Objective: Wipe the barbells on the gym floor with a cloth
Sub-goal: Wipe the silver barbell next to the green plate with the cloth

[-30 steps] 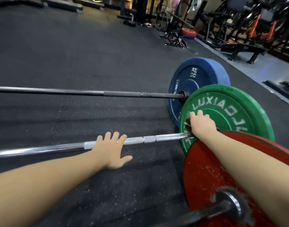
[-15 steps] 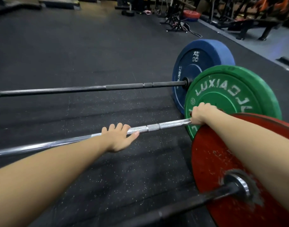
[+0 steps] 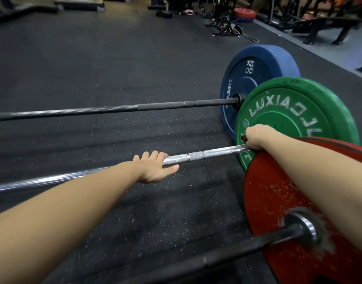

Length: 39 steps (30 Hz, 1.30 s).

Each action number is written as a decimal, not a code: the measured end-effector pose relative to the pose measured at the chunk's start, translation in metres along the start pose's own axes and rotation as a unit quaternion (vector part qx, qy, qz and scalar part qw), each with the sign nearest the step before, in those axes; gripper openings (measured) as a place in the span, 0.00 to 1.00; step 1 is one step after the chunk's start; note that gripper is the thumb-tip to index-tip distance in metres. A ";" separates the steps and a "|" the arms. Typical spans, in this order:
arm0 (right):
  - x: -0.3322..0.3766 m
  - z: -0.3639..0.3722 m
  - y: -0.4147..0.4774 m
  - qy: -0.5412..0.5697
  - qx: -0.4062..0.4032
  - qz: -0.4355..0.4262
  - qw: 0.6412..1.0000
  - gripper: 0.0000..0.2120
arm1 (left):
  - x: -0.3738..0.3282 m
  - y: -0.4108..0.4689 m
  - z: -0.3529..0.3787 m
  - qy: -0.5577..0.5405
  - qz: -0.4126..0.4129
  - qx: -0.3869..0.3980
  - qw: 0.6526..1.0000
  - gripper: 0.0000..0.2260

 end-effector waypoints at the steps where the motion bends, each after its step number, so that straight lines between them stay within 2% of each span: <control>1: 0.002 -0.003 -0.004 0.006 -0.006 -0.007 1.000 0.13 | 0.000 0.000 0.000 0.001 0.001 -0.001 1.000 0.35; 8: 0.052 -0.010 -0.011 0.029 -0.035 -0.088 0.995 0.15 | -0.001 -0.003 -0.001 -0.006 -0.002 -0.002 1.000 0.36; 12: 0.043 -0.001 -0.005 0.114 -0.032 -0.072 0.990 0.17 | 0.000 -0.002 -0.001 -0.008 -0.003 -0.008 1.000 0.36; 16: 0.019 0.003 -0.002 0.167 -0.042 -0.047 0.984 0.15 | 0.000 -0.001 -0.001 -0.008 0.000 -0.003 1.000 0.36; 20: 0.010 -0.003 -0.004 0.153 -0.027 -0.013 0.988 0.09 | 0.001 0.000 -0.002 -0.003 0.001 -0.001 1.000 0.36; 25: 0.020 -0.001 -0.009 0.131 -0.060 -0.017 0.989 0.06 | 0.000 -0.001 -0.002 0.000 0.011 0.001 1.000 0.37; 29: 0.041 -0.001 -0.020 0.168 -0.085 -0.040 0.981 0.08 | 0.001 -0.004 -0.003 -0.016 0.017 0.004 1.000 0.37; 33: 0.081 -0.004 -0.029 0.153 -0.125 -0.098 0.975 0.16 | -0.003 -0.009 -0.003 -0.002 0.023 -0.004 1.000 0.38; 39: 0.082 -0.005 -0.026 0.134 -0.190 -0.126 0.964 0.15 | 0.000 -0.005 -0.002 -0.010 0.024 -0.004 1.000 0.36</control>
Point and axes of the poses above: each hand's wrist, its own y-axis towards the middle knuckle, its own z-axis out of the palm, x = y × z, the point moved 9 cm from there along y, towards the middle knuckle, and after that the axes turned 12 degrees about x, right-handed, at the moved point
